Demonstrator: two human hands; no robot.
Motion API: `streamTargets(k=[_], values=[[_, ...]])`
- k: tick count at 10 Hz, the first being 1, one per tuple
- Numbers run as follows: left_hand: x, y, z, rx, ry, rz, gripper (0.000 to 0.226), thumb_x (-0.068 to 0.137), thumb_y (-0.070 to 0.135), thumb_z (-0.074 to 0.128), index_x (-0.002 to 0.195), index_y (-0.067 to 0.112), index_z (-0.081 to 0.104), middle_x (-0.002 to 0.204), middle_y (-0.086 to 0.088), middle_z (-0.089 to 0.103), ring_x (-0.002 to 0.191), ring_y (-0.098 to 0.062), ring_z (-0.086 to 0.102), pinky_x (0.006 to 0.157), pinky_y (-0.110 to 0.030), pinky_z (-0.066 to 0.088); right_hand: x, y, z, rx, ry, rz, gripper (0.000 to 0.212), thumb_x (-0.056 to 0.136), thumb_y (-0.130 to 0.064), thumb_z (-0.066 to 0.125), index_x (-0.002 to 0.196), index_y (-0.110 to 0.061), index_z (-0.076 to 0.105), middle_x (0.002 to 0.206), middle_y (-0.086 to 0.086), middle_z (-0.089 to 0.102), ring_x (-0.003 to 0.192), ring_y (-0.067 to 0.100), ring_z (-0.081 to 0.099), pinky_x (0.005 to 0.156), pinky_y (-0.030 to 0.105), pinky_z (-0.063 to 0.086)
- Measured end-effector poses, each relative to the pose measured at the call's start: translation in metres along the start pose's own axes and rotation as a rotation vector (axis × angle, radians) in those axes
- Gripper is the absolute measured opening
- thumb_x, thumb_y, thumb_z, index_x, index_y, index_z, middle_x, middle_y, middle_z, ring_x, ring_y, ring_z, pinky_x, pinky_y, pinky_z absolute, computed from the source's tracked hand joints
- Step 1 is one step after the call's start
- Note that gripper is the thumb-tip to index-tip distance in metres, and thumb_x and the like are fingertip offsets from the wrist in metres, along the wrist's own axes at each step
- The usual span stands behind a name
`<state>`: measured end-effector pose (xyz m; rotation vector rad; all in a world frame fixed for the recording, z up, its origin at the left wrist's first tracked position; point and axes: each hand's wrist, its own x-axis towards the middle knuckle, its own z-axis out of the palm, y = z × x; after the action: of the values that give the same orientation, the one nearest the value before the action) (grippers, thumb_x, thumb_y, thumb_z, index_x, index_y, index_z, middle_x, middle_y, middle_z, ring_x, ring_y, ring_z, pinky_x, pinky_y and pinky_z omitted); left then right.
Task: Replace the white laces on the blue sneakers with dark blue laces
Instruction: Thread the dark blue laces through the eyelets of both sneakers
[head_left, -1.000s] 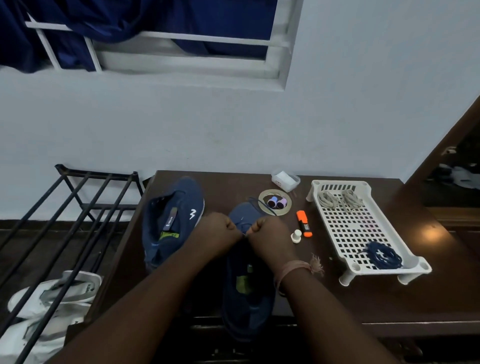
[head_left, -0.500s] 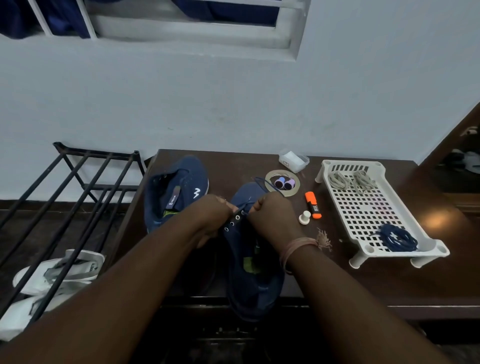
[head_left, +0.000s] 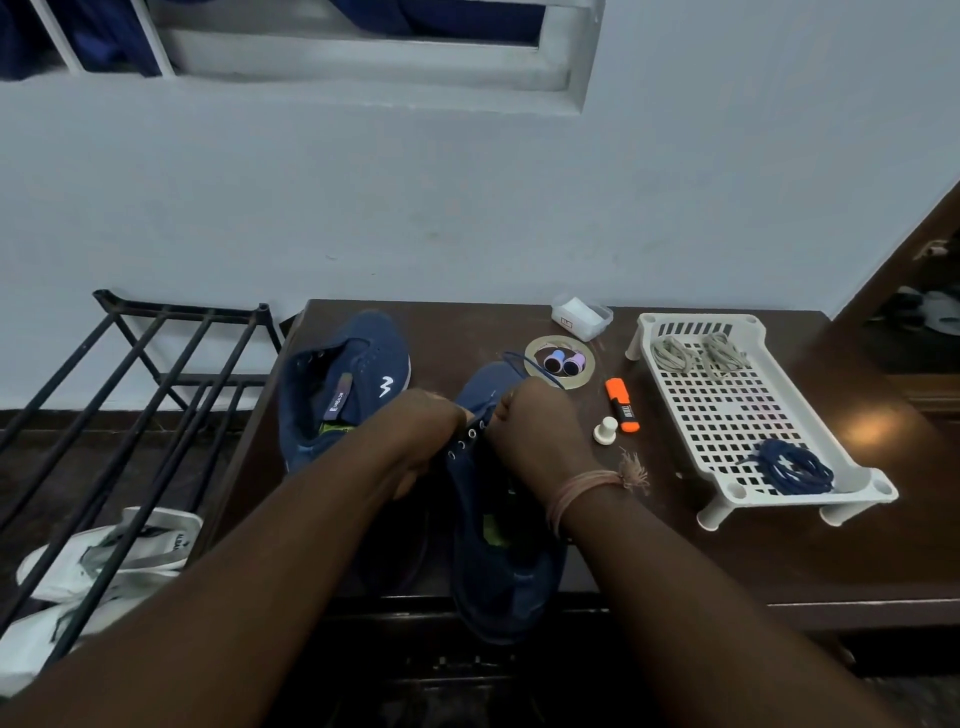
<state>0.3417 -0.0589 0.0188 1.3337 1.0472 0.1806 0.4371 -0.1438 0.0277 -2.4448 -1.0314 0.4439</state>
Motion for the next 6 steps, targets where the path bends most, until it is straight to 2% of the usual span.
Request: streamTargets(k=[1, 2, 3, 4, 5, 6], values=[[0.004, -0.002, 0.0, 0.018, 0.014, -0.016, 0.031, 0.066, 0.006, 0.063, 0.093, -0.004, 0.072, 0.091, -0.029, 0.072, 0.077, -0.037, 0.067, 0.08, -0.058, 0.057, 0.002, 0.004, 0.004, -0.031, 0.012, 0.004, 0.018, 0.095, -0.015, 0.052, 0.095, -0.006, 0.067, 0.073, 0.005, 0.05, 0.077, 0.02, 0.049, 0.068, 0.029, 0.039], [0.004, -0.003, 0.001, 0.031, 0.031, -0.039, 0.022, 0.079, 0.006, 0.064, 0.099, -0.003, 0.069, 0.086, -0.021, 0.072, 0.075, -0.029, 0.065, 0.068, -0.04, 0.058, 0.001, 0.002, 0.006, 0.037, -0.037, 0.009, 0.016, 0.095, -0.016, 0.054, 0.087, -0.008, 0.065, 0.087, 0.01, 0.06, 0.081, 0.024, 0.06, 0.068, 0.032, 0.044], [0.01, -0.007, 0.003, 0.018, 0.006, -0.048, 0.025, 0.078, 0.002, 0.065, 0.103, -0.004, 0.068, 0.082, -0.022, 0.069, 0.072, -0.027, 0.061, 0.063, -0.035, 0.05, -0.002, -0.001, 0.006, 0.118, -0.016, 0.023, 0.013, 0.095, -0.011, 0.052, 0.102, -0.008, 0.062, 0.097, 0.012, 0.064, 0.093, 0.028, 0.063, 0.076, 0.034, 0.047], [0.011, -0.005, 0.006, 0.097, 0.035, 0.015, 0.01, 0.093, 0.006, 0.058, 0.087, 0.01, 0.064, 0.077, -0.007, 0.063, 0.066, -0.018, 0.058, 0.062, -0.027, 0.05, -0.008, -0.003, 0.001, 0.134, 0.072, -0.028, 0.019, 0.091, -0.009, 0.052, 0.108, -0.01, 0.059, 0.103, 0.012, 0.065, 0.096, 0.031, 0.062, 0.078, 0.036, 0.048], [0.013, 0.01, 0.009, 0.055, 0.142, 0.087, 0.02, 0.101, 0.015, 0.039, 0.086, 0.014, 0.053, 0.075, -0.003, 0.053, 0.058, -0.012, 0.049, 0.053, -0.024, 0.044, -0.004, -0.006, -0.014, 0.063, -0.082, -0.029, 0.022, 0.094, -0.01, 0.052, 0.112, -0.008, 0.065, 0.11, 0.012, 0.066, 0.104, 0.029, 0.063, 0.083, 0.035, 0.052], [-0.007, 0.049, -0.003, -0.272, 0.254, 0.179, 0.022, 0.105, 0.022, 0.026, 0.097, 0.012, 0.044, 0.075, -0.007, 0.055, 0.053, -0.014, 0.056, 0.055, -0.029, 0.052, -0.008, -0.01, -0.033, 0.049, -0.179, -0.004, 0.028, 0.101, -0.014, 0.045, 0.122, -0.004, 0.061, 0.123, 0.014, 0.063, 0.113, 0.031, 0.061, 0.094, 0.04, 0.052]])
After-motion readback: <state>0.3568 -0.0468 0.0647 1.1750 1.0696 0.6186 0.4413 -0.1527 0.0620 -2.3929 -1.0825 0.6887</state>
